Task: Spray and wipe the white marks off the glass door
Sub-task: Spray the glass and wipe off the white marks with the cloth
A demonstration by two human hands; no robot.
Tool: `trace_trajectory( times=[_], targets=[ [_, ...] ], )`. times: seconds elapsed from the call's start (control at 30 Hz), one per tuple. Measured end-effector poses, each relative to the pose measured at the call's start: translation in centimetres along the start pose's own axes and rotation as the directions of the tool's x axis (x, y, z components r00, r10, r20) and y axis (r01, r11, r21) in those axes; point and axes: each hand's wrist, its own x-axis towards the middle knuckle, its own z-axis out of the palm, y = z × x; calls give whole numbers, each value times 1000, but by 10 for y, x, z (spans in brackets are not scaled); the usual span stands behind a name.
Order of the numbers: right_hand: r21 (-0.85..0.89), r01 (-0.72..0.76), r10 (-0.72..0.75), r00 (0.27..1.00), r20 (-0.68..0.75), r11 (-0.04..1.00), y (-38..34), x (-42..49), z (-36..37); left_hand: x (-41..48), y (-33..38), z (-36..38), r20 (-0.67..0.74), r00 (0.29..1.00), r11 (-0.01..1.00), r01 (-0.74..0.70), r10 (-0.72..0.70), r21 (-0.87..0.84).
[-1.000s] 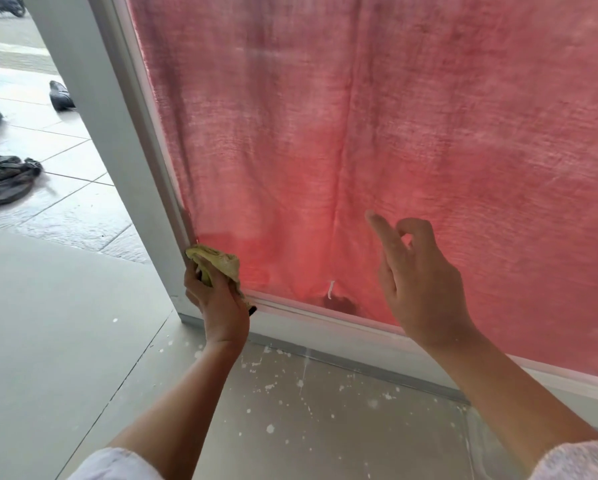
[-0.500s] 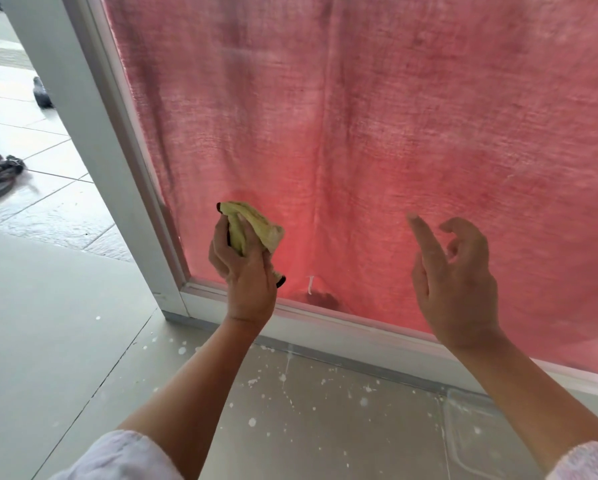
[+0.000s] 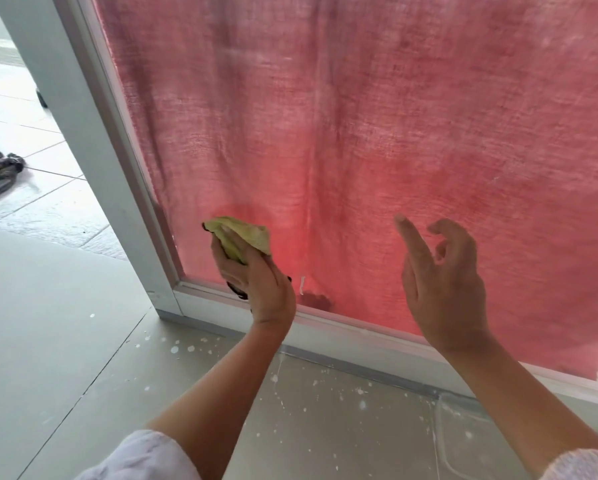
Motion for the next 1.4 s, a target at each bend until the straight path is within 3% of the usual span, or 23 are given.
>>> trace_trajectory(
  times=[0.07, 0.13, 0.27, 0.33, 0.4, 0.47, 0.6, 0.77, 0.83, 0.93, 1.1, 1.13, 1.2, 1.3, 1.4],
  targets=[
    [12, 8, -7, 1000, -7, 1000, 1, 0, 1, -23, -6, 6, 123, 976, 980, -167, 180, -109],
    [19, 4, -4, 1000, -6, 1000, 2, -1, 2, -30, -32, 12, 183, 912, 931, -359, 366, -71],
    [32, -9, 9, 1000, 10, 999, 1, 0, 3, -8, -62, 4, 225, 863, 884, -468, 453, 15],
    [34, -1, 0, 1000, 18, 999, 1, 0, 3, 2, -75, -5, 200, 905, 920, -390, 376, 38],
    [36, 10, -11, 1000, 15, 999, 2, -1, 4, 14, -80, -7, 118, 989, 996, -87, 89, -17],
    [38, 17, -17, 1000, 0, 999, 3, -2, 6, 22, -78, -2, 71, 994, 993, 84, -78, -86],
    [62, 17, -16, 1000, -20, 998, 5, -5, 6, 13, -65, 13, 71, 978, 977, 201, -197, -64],
    [76, -5, 3, 1000, 21, 997, 14, -20, -1, -37, -26, 19, 227, 969, 986, 120, -92, -113],
    [71, -36, 33, 999, 38, 997, 20, -31, -6, -60, -8, 19, 327, 940, 987, -50, 100, -156],
    [52, -44, 40, 997, 66, 998, 31, -45, -13, -71, -7, 19, 402, 749, 845, -514, 527, -151],
    [75, -103, 96, 992, 86, 992, 43, -59, -25, -17, -48, -1, 444, 501, 573, -819, 743, -33],
    [77, -108, 101, 991, 85, 991, 44, -60, -26, -8, -56, -6, 438, 511, 573, -819, 740, -12],
    [74, -124, 116, 988, 100, 990, 49, -65, -30, -3, -63, -10, 405, 631, 681, -732, 662, 27],
    [64, -141, 134, 985, 110, 988, 56, -73, -35, -28, -44, 0, 323, 849, 893, -450, 418, 26],
    [40, -178, 174, 980, 100, 983, 69, -77, -42, -60, -5, 25, 203, 960, 978, -175, 195, -110]
  ],
)
